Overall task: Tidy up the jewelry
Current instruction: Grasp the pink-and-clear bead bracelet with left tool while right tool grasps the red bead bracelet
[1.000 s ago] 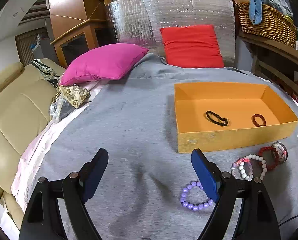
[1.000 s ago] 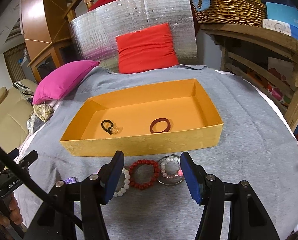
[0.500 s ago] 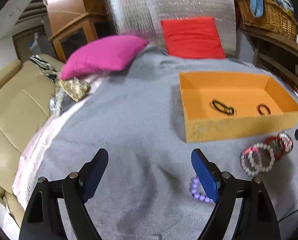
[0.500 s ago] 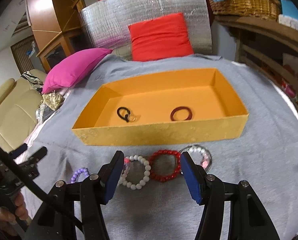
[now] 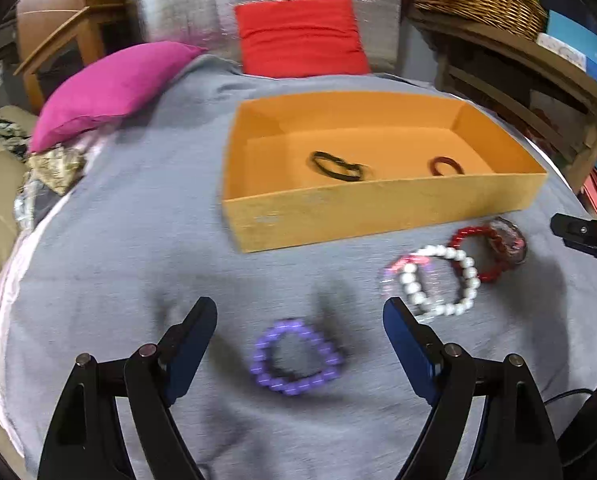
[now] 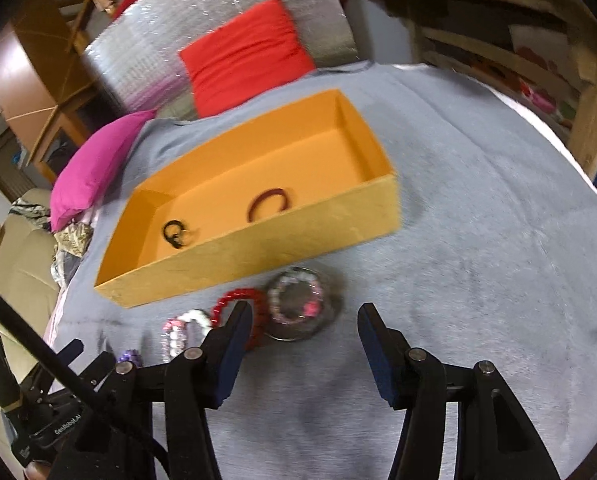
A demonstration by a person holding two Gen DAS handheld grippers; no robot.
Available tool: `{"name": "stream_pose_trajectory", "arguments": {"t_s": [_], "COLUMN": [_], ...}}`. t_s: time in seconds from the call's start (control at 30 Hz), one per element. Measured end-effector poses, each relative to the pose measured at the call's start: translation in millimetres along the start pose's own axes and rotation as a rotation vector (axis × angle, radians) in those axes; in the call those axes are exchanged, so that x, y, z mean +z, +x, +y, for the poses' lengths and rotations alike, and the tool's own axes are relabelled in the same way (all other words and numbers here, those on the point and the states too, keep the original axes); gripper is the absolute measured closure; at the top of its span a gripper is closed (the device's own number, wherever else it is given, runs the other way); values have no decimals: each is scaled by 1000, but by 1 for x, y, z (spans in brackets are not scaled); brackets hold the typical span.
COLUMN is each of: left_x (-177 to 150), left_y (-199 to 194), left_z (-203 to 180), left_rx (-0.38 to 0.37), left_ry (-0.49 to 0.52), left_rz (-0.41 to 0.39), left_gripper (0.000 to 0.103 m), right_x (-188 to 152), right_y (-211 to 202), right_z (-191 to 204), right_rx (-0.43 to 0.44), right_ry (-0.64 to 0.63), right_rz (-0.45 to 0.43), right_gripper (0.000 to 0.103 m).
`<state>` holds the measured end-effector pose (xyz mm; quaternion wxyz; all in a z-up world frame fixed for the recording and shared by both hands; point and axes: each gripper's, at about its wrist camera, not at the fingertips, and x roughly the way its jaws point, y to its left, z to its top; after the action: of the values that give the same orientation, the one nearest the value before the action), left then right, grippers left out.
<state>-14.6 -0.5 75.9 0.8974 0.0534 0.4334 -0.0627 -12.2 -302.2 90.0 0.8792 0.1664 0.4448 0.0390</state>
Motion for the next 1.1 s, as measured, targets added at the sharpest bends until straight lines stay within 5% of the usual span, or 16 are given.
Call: {"name": "stream_pose_trajectory", "arguments": {"t_s": [0.33, 0.4, 0.57, 0.67, 0.83, 1.1], "left_x": [10, 12, 12, 10, 4, -7], "left_y": [25, 31, 50, 52, 47, 28], "left_z": [-47, -52, -59, -49, -27, 3], "left_rx": [-112, -117, -176, -209, -264, -281], "left_ry": [27, 35, 36, 4, -30, -51], "left_rz": [35, 40, 105, 112, 119, 80], "left_gripper": [19, 26, 66, 77, 88, 94], "right_x": [8, 9, 16, 18, 16, 7], "right_y": [6, 14, 38, 55, 60, 33], "right_z": [-33, -30, -19, -18, -18, -8], "right_rx": [-15, -13, -38, -40, -23, -4], "right_ry": [65, 57, 26, 32, 40, -26], "right_rz": [43, 59, 84, 121, 121, 38], "right_gripper": [49, 52, 61, 71, 96, 100]}}
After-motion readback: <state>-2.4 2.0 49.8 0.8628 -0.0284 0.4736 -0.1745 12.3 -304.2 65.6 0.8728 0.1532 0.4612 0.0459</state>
